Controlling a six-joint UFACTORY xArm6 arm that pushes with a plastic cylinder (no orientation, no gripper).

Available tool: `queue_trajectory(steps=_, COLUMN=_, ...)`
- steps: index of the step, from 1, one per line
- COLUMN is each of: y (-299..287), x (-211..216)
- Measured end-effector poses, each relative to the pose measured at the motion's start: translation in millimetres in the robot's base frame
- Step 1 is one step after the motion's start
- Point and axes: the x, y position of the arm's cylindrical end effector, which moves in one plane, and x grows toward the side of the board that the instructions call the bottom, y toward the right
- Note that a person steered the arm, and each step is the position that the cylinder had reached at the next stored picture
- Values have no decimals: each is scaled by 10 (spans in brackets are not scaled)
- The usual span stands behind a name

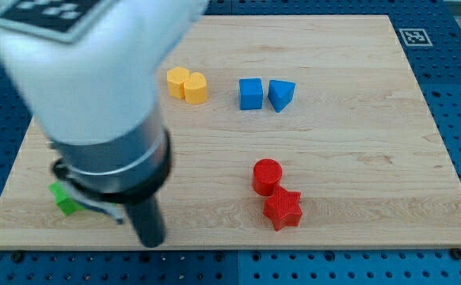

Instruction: Slide the green star up a bit

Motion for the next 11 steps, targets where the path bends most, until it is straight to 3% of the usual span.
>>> queue_trajectory(steps=1, y=-602, x=-1)
queue_trajectory(steps=4, y=-1145, x=-318)
queue_trajectory(steps=7, y=-923, x=-372)
queue_trajectory(steps=11, y=-917, x=-1260)
